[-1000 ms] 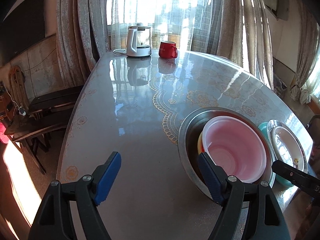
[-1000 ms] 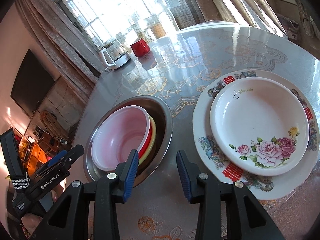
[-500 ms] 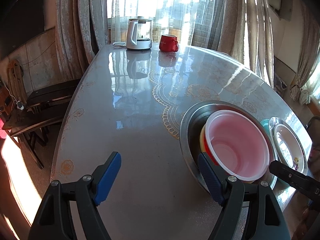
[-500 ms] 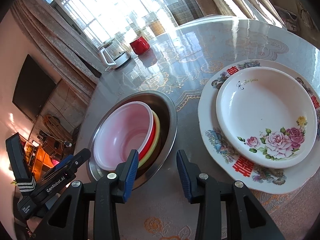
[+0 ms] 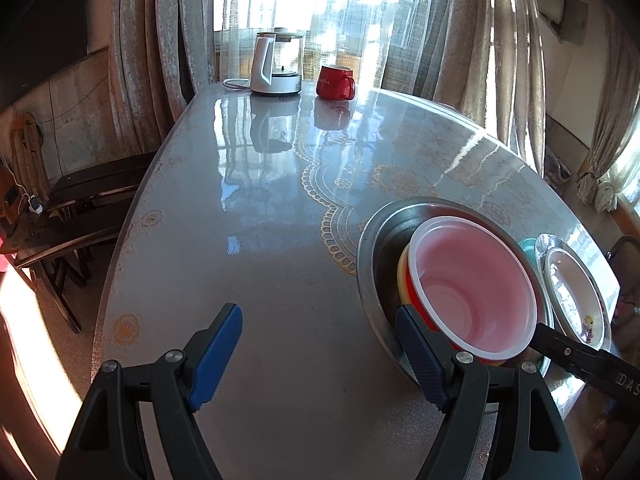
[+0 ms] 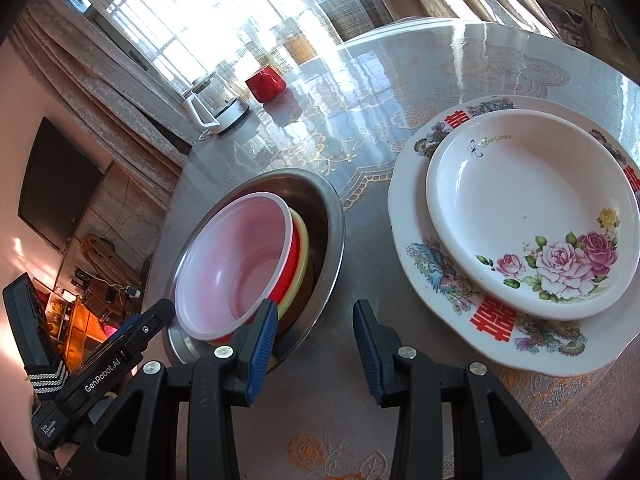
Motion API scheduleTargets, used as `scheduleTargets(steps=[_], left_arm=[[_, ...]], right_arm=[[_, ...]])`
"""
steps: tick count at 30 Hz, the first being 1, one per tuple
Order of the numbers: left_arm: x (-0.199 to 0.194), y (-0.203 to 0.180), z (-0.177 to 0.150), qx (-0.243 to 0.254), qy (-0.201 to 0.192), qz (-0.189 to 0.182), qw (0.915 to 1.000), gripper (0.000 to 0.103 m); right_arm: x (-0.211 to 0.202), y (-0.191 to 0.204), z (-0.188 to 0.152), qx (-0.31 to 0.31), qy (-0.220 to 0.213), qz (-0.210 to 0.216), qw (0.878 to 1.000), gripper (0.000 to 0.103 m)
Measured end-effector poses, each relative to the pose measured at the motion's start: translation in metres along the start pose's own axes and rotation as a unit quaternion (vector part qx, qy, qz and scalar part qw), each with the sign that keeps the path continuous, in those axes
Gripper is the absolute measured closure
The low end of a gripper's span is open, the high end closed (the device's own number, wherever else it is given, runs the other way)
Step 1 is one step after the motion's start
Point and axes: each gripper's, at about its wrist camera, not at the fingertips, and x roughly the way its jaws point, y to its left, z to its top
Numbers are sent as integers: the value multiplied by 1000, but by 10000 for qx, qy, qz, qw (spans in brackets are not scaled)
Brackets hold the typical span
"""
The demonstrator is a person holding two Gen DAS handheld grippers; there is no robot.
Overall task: Organize plates and bowls
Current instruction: 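Move the right tool to the steel bowl rim and grip it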
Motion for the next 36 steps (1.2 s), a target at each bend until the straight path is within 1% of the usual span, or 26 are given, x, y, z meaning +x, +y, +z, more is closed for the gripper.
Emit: scheduleTargets(steps=[11,18,27,28,30,32,33,35,36], left_arm=[[2,2,1,-49,35,-75,10000,23],[4,-1,1,51,16,10,10000,25],[8,-1,0,13,68,-89,9999,26],[8,-1,0,11,73,-108,9999,27],[9,-2,0,29,77,-203,9998,33],[10,-5,1,77,89,-303,9995,43],[10,-7,1,107,94,-326,9994,45],[10,-10,1,161,103,-376,9991,52],[10,-11,1,176,99,-374,9991,54]], right_arm=[[-1,-4,2,140,-41,-32,9999,63],[1,-3,3,133,-28,-62,9999,63],[2,-3,4,131,-29,-83,9999,63],[3,-3,4,155,-30,-61,9999,63],[5,-4,5,150,-24,-30,9999,65],[5,-3,6,127,-60,-45,9999,66],[5,-3,6,103,-84,-45,9999,66],[6,-2,7,90,-91,-48,9999,67],[6,-2,7,101,-76,-37,9999,68]])
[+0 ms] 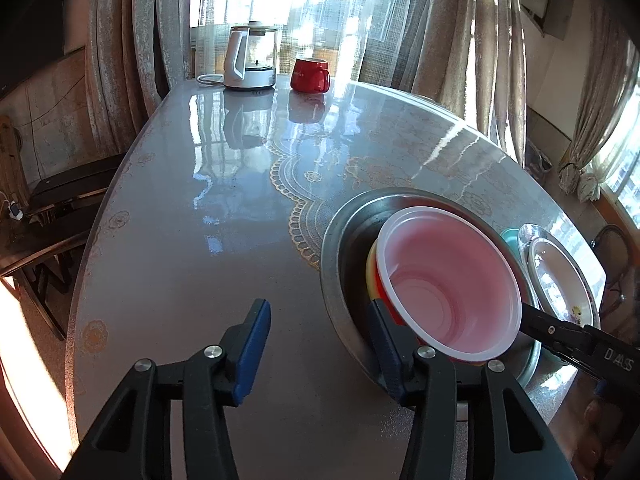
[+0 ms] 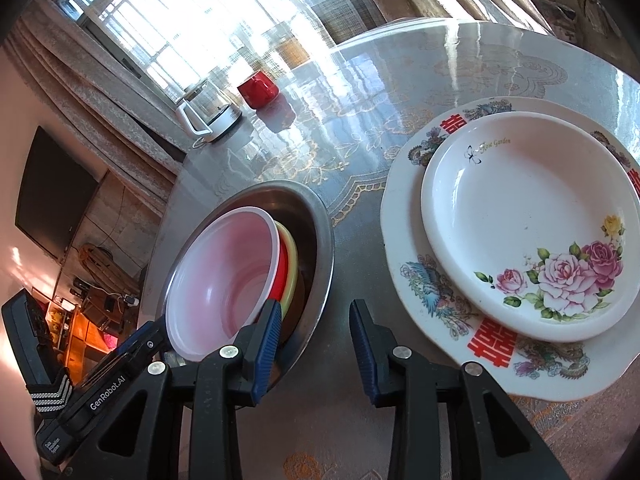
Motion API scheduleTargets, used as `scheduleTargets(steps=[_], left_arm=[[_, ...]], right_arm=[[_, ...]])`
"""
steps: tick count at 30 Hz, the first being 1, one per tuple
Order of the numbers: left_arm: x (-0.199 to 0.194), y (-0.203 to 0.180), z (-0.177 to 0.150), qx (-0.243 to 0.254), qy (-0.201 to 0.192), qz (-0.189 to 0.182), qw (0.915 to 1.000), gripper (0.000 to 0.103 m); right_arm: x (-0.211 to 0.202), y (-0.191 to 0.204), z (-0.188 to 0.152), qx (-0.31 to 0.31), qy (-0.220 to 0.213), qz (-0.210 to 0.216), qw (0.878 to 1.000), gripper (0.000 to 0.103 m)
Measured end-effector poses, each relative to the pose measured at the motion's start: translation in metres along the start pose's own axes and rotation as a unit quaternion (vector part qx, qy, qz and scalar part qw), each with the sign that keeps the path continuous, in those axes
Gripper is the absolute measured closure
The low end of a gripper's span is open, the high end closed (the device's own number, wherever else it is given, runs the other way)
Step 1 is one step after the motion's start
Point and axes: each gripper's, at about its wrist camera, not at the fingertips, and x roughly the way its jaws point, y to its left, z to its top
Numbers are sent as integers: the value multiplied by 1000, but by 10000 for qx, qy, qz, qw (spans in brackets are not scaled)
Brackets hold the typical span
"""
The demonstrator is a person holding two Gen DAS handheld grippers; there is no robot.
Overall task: Organize plates and bowls
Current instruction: 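Move the right tool to the steel bowl rim and grip it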
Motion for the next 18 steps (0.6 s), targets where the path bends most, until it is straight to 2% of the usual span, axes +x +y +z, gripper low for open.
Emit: scheduleTargets(steps=[7,11,18], left_arm=[[0,-5,0,137,-36,-31,9999,63],[3,-8,1,277,-65,60,9996,65],[10,-6,4,243,59,-145,9996,67]], right_arm=[[2,2,2,-46,57,-124,9999,69],[4,2,4,-29,21,-236,9997,73],[18,6,6,-38,216,-233,9995,79]])
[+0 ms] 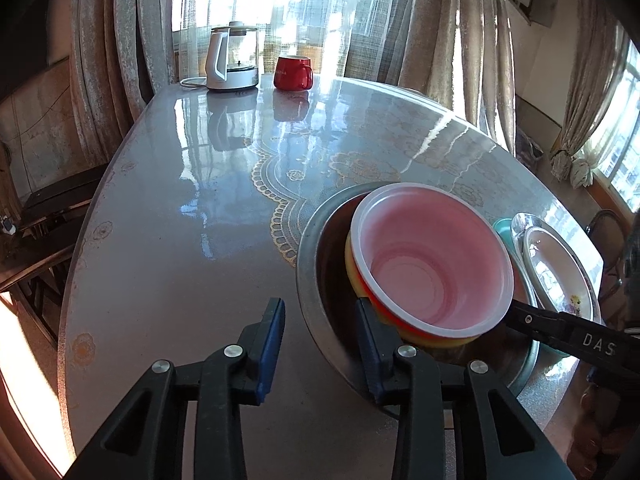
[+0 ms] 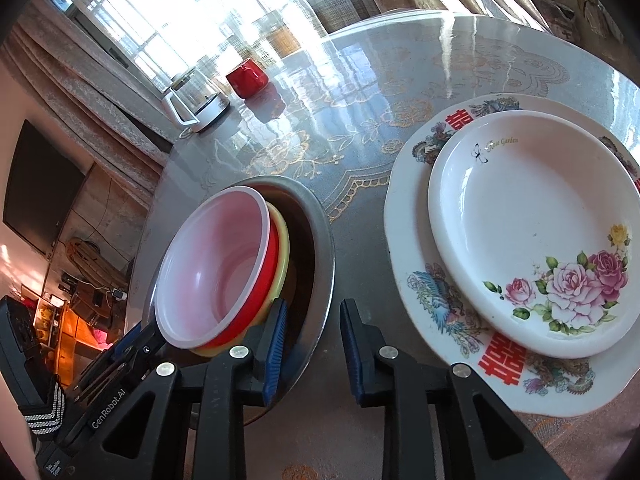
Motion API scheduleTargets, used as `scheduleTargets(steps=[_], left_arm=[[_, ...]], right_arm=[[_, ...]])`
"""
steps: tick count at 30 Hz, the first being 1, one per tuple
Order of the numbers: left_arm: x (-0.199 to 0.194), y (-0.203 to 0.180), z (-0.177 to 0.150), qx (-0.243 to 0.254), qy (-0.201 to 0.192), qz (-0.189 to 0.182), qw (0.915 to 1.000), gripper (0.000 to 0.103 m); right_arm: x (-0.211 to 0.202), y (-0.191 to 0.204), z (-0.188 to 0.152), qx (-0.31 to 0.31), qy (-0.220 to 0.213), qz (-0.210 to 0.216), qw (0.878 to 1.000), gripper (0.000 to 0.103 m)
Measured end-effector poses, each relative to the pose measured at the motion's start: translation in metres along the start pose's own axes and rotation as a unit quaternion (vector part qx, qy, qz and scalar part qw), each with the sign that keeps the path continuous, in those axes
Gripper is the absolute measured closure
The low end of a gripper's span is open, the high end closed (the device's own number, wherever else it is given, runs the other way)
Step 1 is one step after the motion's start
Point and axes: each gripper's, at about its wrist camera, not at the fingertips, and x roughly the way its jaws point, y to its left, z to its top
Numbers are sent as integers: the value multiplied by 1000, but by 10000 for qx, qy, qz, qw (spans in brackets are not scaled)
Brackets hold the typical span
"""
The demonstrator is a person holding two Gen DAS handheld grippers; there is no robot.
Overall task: Organize plates and bowls
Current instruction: 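Move the right tool to the steel bowl rim and grip it, then lift the nested steel bowl with the right tool over the plate stack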
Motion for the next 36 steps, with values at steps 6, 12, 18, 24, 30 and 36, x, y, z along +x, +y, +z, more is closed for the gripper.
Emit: scheduleTargets(steps=[6,12,18,24,30,36], left_arm=[[-3,-5,-3,147,-123,-101,9998,77],[-5,2,-5,17,-184,-353,9992,78],[-9,-2,-8,29,-202,-294,9994,78],[-25,-9,-4,123,-476,-321,9983,78],[-42,-21,5,250,-736,-410,9961,78],[-49,-43,17,469,-908,-517,9934,78]], right_arm=[[5,0,0,41,59,201,9998,81],[2,1,-4,-98,-23,260,9996,84],[-2,0,-7,-123,-21,271,9996,84],[-16,0,-7,-173,-164,373,9990,84],[-36,-1,-1,-190,-419,435,9980,84],[-52,-12,5,-97,-615,422,9972,84]])
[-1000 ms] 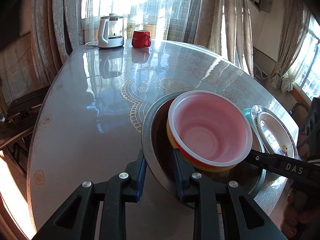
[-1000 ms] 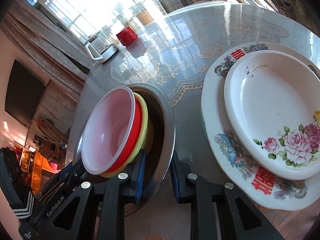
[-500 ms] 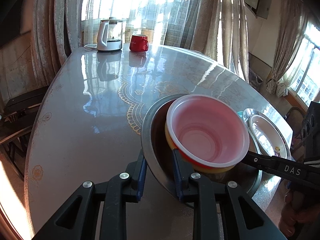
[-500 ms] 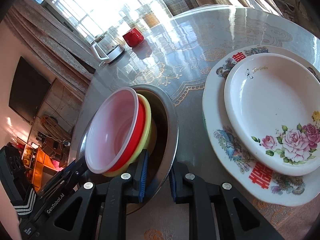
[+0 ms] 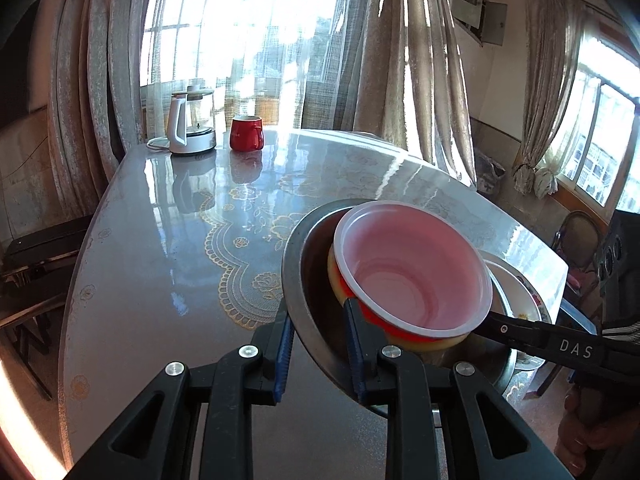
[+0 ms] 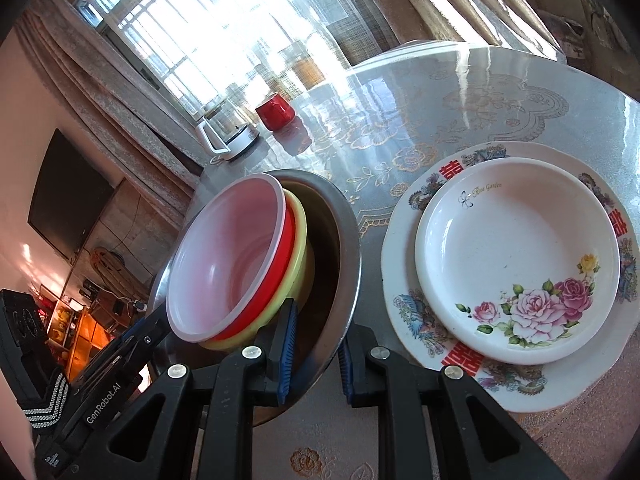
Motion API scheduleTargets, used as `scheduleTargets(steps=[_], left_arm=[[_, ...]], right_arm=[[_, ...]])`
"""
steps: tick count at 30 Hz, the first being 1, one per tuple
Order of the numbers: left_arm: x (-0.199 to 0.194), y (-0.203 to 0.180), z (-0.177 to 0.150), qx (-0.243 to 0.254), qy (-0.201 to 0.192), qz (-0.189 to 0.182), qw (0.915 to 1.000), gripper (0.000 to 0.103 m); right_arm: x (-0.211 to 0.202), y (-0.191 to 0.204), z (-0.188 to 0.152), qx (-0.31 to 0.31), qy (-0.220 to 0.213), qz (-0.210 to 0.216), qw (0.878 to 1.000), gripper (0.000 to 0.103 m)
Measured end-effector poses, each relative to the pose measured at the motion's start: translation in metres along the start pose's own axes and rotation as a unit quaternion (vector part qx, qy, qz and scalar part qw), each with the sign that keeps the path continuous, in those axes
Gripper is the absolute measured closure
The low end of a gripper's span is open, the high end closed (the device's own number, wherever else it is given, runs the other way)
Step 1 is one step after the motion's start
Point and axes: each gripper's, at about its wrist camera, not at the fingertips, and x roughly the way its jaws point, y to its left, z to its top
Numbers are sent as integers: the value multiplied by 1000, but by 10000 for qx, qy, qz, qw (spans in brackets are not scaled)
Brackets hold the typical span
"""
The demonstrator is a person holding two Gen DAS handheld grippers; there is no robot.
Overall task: Organize plates and bowls
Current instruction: 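Lift the nested steel bowl with the right tool over the plate stack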
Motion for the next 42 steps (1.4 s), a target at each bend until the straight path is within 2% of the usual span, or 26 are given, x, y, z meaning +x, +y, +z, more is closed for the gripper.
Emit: scheduleTargets(steps=[16,25,33,42], left_arm=[[23,-81,35,512,-102,-674,9964,78],[47,-115,38,621,-35,-1040,9926,78],[67,-133,29,664,165,-1131,9912,78],[86,-139,16,700,428,-1000,9916,78]], right_arm=[[-65,-51,16,461,-750,-437,9952,84],[-84,-83,19,769,-1020,-738,9891,84],[-84,-108,18,1007,-1038,-880,9856,84],[-76,-119,15,1090,-943,-966,9848,84]])
